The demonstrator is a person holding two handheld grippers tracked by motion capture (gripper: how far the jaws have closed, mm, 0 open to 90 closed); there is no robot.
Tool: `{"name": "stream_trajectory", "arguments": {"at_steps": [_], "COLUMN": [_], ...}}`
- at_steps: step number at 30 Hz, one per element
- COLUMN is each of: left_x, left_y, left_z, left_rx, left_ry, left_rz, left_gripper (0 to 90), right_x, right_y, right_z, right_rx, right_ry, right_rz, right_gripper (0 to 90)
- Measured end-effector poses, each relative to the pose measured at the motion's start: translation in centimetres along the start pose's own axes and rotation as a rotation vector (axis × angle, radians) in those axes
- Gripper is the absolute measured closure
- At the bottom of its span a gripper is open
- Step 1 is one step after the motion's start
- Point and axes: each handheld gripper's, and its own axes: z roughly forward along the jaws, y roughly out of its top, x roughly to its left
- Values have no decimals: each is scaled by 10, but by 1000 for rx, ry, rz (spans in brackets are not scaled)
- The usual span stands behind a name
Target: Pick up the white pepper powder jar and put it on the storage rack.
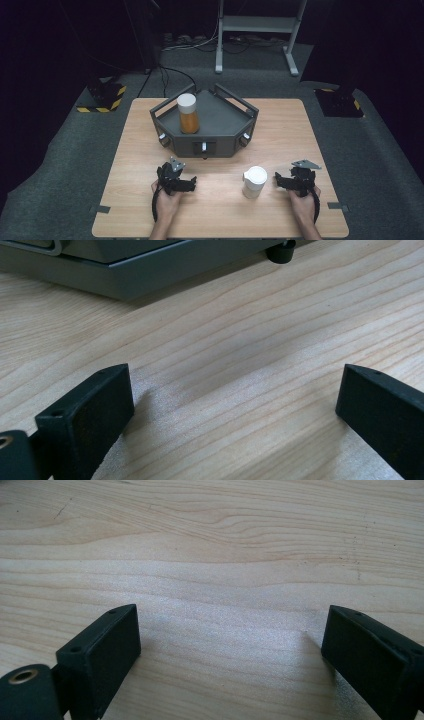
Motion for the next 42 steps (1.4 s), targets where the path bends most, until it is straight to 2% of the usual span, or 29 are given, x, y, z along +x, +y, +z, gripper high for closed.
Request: {"name": "stream_trajectory", "arguments": {"at_steps": [23, 33, 42], "left_x": [0, 0, 0], "left_y": [0, 0, 0], "left_z": [0, 0, 0], "left_rx": [0, 0, 0], "left_ry": [0, 0, 0], "left_rz": [-1, -1, -1], "left_gripper": [20, 20, 19], "right_x": [-1, -2, 0], "right_y": [1, -5, -10], "right_z": [0, -8, -23], "right_rx": [10, 4, -20], "right_ry": [17, 76, 132], "right_rz": [-13, -53, -95], "right_gripper": [37, 33, 43]}}
